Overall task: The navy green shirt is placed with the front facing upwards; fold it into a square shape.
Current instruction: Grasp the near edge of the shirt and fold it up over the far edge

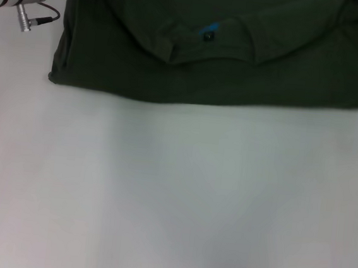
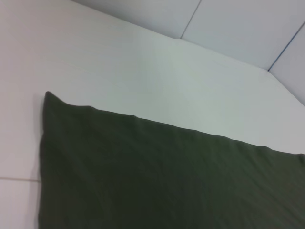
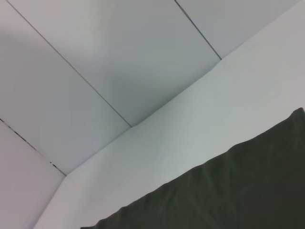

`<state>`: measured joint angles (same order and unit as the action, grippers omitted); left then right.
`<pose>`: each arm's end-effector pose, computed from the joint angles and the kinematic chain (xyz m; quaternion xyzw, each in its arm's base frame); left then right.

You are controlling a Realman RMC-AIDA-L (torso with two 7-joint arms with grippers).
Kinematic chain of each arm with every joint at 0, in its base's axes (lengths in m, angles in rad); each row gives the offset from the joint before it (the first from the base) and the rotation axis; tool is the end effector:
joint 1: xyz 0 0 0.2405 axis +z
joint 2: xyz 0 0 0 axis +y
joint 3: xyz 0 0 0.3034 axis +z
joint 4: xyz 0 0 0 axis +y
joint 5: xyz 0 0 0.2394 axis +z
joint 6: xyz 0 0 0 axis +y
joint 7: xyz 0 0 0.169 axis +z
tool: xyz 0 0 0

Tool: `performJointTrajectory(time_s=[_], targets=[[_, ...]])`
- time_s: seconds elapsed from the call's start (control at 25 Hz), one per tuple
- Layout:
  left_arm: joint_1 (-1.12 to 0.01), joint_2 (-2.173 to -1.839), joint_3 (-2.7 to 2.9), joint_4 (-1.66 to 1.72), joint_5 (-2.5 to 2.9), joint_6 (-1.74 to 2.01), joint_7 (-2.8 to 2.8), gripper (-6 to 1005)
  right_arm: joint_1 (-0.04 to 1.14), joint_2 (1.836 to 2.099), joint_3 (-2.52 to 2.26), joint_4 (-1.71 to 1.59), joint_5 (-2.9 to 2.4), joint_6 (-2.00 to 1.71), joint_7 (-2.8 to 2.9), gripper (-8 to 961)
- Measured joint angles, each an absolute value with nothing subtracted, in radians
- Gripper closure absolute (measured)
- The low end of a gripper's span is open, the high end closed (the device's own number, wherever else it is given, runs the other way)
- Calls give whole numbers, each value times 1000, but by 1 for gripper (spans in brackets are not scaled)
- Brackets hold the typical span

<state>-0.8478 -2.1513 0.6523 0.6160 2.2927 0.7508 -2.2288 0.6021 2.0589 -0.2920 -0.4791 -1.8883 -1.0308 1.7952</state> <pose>-0.2609 0.5349 -0.0584 -0.7678 -0.5074 -0.1938 0.3399 0.3796 0.4594 0.0109 -0.6657 0.5447 0.3703 0.3509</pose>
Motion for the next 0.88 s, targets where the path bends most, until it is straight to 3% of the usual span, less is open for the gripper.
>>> performJointTrajectory(time_s=[0.64,0.88], targets=[[-876,-2158,688,558,2240,646,-2145,973,610,2074,-294,-466,-1846,-909,1743,924],[-883,-2157,703,545,2239,635,-2130,973,618,2074,-298,-447,-1847,-875,1740,882]])
